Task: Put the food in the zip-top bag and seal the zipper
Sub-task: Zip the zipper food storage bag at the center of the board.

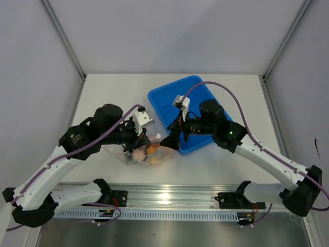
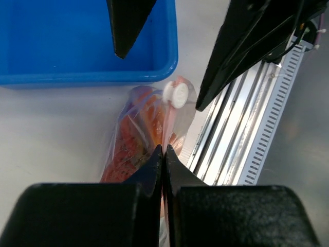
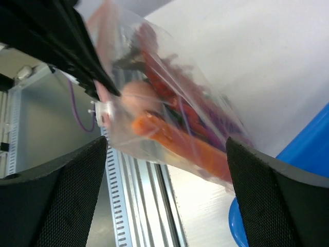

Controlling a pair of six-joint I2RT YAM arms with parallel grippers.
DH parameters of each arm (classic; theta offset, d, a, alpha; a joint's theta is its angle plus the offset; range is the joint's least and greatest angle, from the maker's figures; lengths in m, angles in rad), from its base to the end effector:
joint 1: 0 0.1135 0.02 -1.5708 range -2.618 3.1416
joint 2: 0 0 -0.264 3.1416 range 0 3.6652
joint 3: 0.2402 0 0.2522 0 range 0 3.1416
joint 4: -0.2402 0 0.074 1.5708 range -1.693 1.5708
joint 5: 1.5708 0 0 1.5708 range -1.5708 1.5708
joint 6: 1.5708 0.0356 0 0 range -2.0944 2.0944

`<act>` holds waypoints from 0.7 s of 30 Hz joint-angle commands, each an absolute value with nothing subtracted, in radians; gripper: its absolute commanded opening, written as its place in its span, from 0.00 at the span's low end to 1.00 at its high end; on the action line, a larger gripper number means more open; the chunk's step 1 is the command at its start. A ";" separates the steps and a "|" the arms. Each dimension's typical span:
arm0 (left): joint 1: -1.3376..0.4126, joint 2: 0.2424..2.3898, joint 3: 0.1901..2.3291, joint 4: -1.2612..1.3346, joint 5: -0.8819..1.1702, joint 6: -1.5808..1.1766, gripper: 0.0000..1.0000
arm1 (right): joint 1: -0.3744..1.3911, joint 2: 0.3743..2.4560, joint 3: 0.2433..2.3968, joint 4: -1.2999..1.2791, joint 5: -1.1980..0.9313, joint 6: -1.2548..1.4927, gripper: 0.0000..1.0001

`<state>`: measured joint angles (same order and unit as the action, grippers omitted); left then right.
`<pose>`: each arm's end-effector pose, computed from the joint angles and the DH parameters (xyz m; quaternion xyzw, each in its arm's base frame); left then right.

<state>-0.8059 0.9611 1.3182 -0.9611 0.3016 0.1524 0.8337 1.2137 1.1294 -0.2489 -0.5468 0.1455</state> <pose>0.1075 -0.1273 0.4104 0.4655 0.7446 -0.2735 0.3925 0.1715 0.2164 0.3659 -0.4120 0.6855 0.4568 0.3895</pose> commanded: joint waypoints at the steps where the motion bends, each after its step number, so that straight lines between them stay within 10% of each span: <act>1: -0.789 0.985 1.393 -0.934 0.408 0.101 0.01 | 0.819 1.149 1.121 -0.152 -0.644 0.179 0.96; 9: -0.724 0.988 1.382 -0.888 0.551 0.043 0.01 | 0.772 1.190 1.098 -0.023 -0.833 0.268 0.57; 21: -0.700 1.000 1.394 -0.905 0.572 0.037 0.01 | 0.770 1.262 1.063 0.081 -0.926 0.324 0.60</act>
